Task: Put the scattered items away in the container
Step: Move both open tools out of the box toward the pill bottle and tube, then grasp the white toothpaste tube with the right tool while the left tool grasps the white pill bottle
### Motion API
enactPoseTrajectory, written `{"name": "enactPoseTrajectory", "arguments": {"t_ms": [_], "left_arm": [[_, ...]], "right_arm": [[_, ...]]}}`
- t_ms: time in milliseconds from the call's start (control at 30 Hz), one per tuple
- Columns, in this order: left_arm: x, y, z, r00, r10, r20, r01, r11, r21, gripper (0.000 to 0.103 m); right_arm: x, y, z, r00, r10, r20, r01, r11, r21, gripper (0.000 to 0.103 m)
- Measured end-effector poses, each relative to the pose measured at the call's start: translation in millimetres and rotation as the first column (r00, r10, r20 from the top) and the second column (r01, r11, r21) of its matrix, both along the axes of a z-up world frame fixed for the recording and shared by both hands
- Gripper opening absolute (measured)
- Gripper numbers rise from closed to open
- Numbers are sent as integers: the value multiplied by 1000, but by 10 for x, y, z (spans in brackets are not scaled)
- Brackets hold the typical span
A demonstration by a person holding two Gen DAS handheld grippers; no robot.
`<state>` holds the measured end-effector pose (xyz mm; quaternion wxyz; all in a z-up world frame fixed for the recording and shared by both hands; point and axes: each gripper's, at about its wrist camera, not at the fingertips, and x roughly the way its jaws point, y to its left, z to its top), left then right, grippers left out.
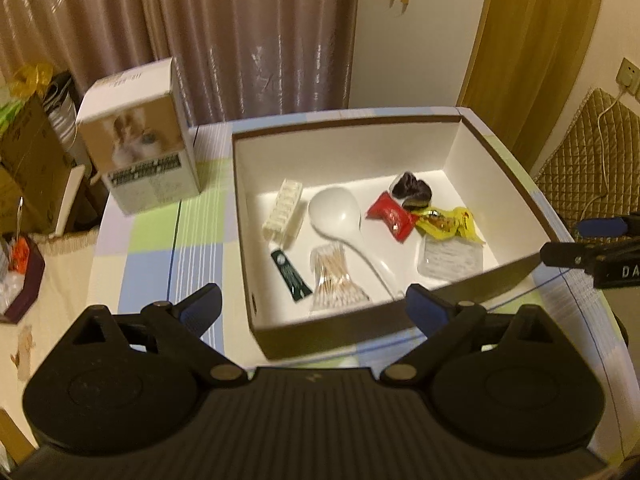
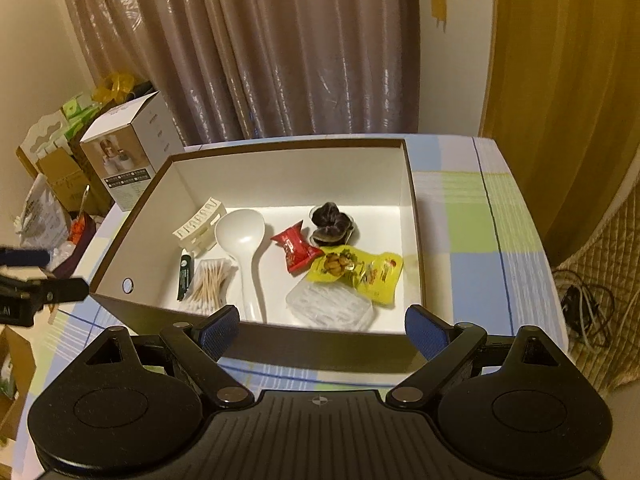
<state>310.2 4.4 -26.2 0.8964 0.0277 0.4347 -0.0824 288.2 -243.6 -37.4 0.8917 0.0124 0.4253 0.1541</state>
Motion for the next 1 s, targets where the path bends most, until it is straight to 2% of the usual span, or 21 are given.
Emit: {"name": "enactPoseTrajectory", "arguments": {"t_ms": [233, 633, 867, 1000], "left_arm": [[-199, 86, -213, 999, 27, -41, -28, 1000, -13, 96], [-400, 144, -577, 993, 39, -112, -44, 998, -39, 94], [-567, 207, -873, 983, 38, -179, -46, 998, -39, 93], [-588, 344, -951, 980, 61, -191, -66, 998, -22, 93]], "right_arm": [[-174, 7, -147, 999, -18, -50, 18, 1000, 13, 95], [-349, -64, -586, 985, -69, -160, 71, 997, 11, 95], [-473, -113, -925, 957, -126, -261, 138, 990, 29, 95], [-493, -93, -1061, 941, -151, -302, 173, 984, 49, 95]]}}
